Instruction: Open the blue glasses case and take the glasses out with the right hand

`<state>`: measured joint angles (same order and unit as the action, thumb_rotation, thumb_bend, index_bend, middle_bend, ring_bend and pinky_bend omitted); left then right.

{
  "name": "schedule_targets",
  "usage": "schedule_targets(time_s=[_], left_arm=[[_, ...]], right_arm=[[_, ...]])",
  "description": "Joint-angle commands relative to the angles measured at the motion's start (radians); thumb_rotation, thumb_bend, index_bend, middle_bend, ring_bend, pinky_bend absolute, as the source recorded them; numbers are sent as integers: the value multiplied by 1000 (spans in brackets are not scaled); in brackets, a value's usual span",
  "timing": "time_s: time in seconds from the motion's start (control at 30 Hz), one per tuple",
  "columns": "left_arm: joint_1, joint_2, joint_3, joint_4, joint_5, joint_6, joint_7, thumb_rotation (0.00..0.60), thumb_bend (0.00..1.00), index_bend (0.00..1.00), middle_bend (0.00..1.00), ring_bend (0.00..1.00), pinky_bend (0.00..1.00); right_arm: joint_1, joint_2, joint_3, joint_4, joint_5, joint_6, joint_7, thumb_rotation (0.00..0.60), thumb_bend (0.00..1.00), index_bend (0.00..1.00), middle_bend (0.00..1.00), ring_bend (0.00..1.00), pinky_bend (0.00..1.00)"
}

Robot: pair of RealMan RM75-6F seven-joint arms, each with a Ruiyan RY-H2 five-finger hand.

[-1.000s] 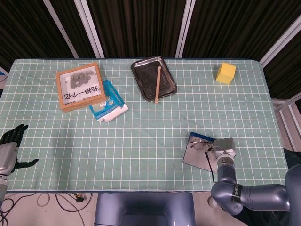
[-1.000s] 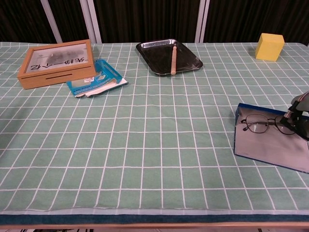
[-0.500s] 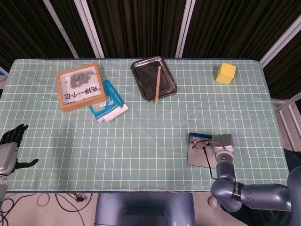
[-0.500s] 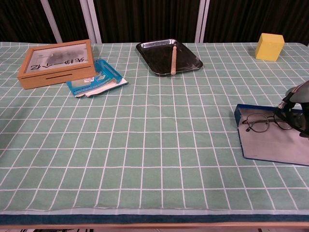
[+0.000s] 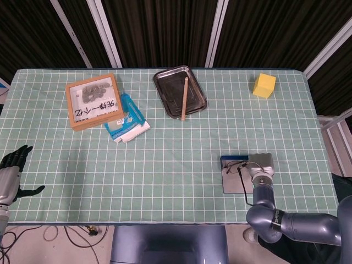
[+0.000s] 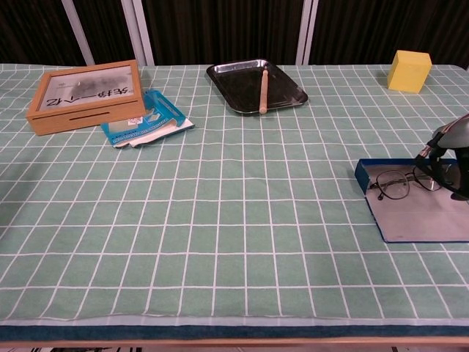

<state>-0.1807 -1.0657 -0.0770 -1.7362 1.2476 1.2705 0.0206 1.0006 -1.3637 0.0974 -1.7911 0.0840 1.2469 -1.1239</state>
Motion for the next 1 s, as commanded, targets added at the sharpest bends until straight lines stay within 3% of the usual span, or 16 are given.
schedule_targets(time_s=[0.03, 0.23, 0.43, 0.73, 1.0], left_arm=[[0, 0, 0, 0, -1, 0, -1, 600, 65, 0, 0, 0, 0], [0, 0, 1, -1, 2, -1, 2, 600, 65, 0, 0, 0, 0], [2, 0, 1, -1, 4, 3, 2, 600, 65, 0, 0, 0, 0], [2, -5, 4, 4, 14, 9, 8, 600, 66, 0, 0, 0, 0], [6, -26, 3, 46, 101, 65, -26, 600, 66, 0, 0, 0, 0]], right_arm=[[-5, 17, 4, -44, -2, 17, 2, 600, 387, 391, 942, 980, 1000], [-16, 65, 16, -154, -68, 76, 32, 600, 387, 349, 942, 981, 1000], [-45, 92, 25, -180, -191, 109, 102, 600, 362, 255, 951, 994, 1000], [-101, 86, 29, -118, -346, 59, 233, 600, 355, 236, 971, 1000, 1000], [-117, 54, 46, -31, -332, -21, 288, 600, 355, 236, 971, 1000, 1000]])
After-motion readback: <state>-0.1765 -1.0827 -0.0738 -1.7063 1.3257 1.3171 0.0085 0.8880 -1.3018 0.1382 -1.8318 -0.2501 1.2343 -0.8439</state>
